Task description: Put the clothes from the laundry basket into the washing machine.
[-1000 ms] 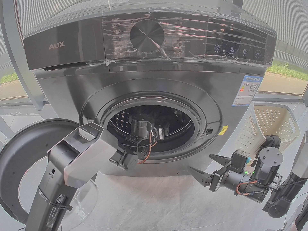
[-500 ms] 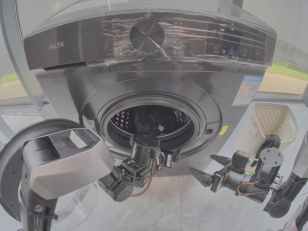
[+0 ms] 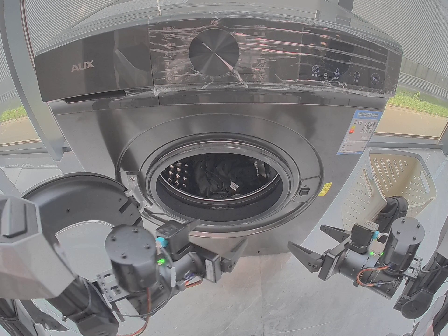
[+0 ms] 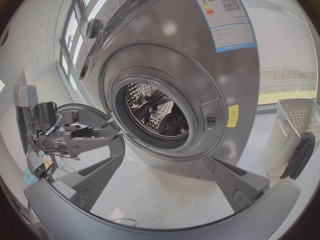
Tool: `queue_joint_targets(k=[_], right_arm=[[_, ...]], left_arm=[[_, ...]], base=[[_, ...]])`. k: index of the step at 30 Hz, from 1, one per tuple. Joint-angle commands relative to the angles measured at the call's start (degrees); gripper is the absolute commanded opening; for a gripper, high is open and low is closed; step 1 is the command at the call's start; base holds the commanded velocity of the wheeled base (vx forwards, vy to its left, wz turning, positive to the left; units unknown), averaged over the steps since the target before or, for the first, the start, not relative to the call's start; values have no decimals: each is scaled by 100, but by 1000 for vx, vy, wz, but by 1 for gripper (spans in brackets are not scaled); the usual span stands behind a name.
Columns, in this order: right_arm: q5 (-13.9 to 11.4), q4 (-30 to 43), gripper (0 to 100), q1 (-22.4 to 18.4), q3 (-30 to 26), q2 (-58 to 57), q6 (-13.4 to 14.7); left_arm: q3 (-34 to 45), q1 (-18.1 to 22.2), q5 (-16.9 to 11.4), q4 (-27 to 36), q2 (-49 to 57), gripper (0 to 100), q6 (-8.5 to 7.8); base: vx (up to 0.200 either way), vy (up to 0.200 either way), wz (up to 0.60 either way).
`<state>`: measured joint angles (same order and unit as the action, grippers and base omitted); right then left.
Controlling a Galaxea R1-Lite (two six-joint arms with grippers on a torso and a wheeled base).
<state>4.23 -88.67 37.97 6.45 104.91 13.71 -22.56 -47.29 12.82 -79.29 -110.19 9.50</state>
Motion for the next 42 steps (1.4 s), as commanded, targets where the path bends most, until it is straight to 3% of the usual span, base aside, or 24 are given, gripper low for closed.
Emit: queue_joint_targets(k=[1, 5, 7, 10, 17, 20, 23, 29, 33, 36, 42], right_arm=[[78, -1, 100, -378, -575, -639, -88], [60, 43, 100, -633, -645, -911, -290], [69, 61, 100, -686, -645, -1157, -431], [96, 175, 100, -721, -645, -1298, -589], [104, 711, 100, -897, -645, -1746, -668], [96, 1467, 100, -915, -645, -2221, -598], [87, 2302, 100, -923, -645, -2660, -580], [104, 3260, 100, -915, -645, -3688, -642], [412, 3761, 100, -923, -645, -4374, -774], [430, 4156, 100, -932, -645, -4857, -783], [430, 5668, 100, -1178, -645, -6325, -818]], left_arm=[[1202, 18, 53, -781, 1008, 100, 61], [1360, 211, 124, -983, 1070, 100, 8], [1395, 246, 423, -983, 1193, 100, 0], [1413, 246, 537, -983, 1334, 100, -44], [1756, 255, 563, -983, 1720, 100, -387], [1931, 484, 598, -975, 1852, 100, -572], [1966, 695, 572, -975, 1861, 100, -633], [2248, 651, 554, -975, 1993, 100, -642], [2256, 703, 554, -975, 2204, 100, -607], [2256, 721, 537, -957, 2388, 100, -572], [2256, 721, 537, -931, 2459, 100, -545]], base=[[0, 0, 0], [0, 0, 0], [0, 0, 0], [0, 0, 0], [-143, 0, 0], [-200, 0, 0], [-200, 0, 0], [-200, 0, 0], [-200, 0, 0], [-200, 0, 0], [0, 0, 0]])
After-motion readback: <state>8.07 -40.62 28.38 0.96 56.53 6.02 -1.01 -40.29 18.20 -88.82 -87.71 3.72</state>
